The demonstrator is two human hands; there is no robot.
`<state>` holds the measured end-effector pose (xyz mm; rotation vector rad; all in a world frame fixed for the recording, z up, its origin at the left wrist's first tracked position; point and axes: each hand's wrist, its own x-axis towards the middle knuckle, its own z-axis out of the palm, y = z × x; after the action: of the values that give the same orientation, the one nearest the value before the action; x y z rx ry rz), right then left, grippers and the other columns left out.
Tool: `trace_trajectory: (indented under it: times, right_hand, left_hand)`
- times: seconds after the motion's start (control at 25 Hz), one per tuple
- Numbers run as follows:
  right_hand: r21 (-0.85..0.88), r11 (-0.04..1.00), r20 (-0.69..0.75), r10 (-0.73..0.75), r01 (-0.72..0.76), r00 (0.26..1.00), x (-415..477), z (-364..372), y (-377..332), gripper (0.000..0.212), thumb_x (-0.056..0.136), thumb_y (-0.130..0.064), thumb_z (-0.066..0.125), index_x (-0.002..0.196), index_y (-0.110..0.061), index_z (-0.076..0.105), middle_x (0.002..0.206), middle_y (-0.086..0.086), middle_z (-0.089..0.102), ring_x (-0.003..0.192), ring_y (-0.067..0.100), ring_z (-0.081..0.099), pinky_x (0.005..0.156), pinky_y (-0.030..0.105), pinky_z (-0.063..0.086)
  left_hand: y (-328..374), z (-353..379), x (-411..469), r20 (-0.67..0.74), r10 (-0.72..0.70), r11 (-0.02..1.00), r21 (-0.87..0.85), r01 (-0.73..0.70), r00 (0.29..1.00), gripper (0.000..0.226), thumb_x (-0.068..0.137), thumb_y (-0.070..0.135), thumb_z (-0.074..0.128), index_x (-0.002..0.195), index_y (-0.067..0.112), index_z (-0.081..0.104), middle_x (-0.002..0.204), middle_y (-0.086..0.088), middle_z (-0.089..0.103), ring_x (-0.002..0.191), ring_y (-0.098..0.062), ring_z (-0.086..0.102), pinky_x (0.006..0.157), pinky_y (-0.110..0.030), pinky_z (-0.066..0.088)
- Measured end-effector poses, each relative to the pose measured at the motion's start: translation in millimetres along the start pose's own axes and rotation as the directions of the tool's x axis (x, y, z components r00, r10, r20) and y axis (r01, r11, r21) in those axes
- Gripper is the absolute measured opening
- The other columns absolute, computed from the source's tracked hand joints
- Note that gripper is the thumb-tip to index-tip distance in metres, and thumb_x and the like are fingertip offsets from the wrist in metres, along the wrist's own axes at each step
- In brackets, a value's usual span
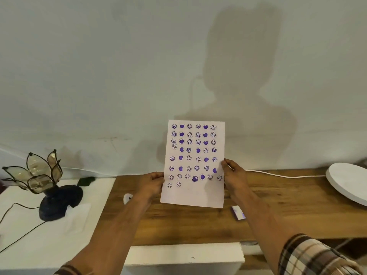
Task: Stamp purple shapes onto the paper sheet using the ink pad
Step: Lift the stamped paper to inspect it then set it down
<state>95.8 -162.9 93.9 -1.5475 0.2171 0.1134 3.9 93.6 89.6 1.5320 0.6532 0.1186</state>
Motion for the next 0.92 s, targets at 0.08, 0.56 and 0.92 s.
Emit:
trace_trajectory:
  times: [0.08,0.56,0.92]
  right_hand:
    - [-0.07,0.995,0.063,0.071,-0.067,0.995,5,1,22,0.024,0.108,-0.028,0.058,0.126,-0.018,0.069,0.117,0.009,0.077,0.107,0.033,0.074,0.096,0.056,0.061]
    - [-0.448,0.883,0.008,0.16,-0.139,0.987,19,-4,155,0.021,0.102,-0.022,0.068,0.112,-0.008,0.08,0.114,0.014,0.079,0.102,0.035,0.072,0.095,0.049,0.06]
    - [-0.676,0.718,-0.091,0.143,-0.166,0.986,28,2,191,0.022,0.094,-0.035,0.079,0.081,-0.017,0.075,0.091,0.011,0.079,0.064,0.015,0.058,0.056,0.026,0.044]
  left_hand:
    - [-22,1,11,-0.065,-0.024,1.0,-0.007,0.024,0.998,0.013,0.089,0.001,0.074,0.092,0.012,0.079,0.099,-0.015,0.081,0.088,-0.03,0.079,0.086,-0.047,0.063]
    - [-131,14,34,-0.154,-0.151,0.966,0.186,0.179,0.977,0.02,0.09,-0.002,0.065,0.097,0.012,0.077,0.098,-0.012,0.081,0.077,-0.019,0.077,0.069,-0.031,0.062]
    - [-170,17,53,-0.192,-0.061,0.871,0.469,0.146,0.98,0.012,0.084,0.012,0.077,0.095,0.012,0.082,0.101,-0.01,0.081,0.092,-0.027,0.074,0.089,-0.043,0.06]
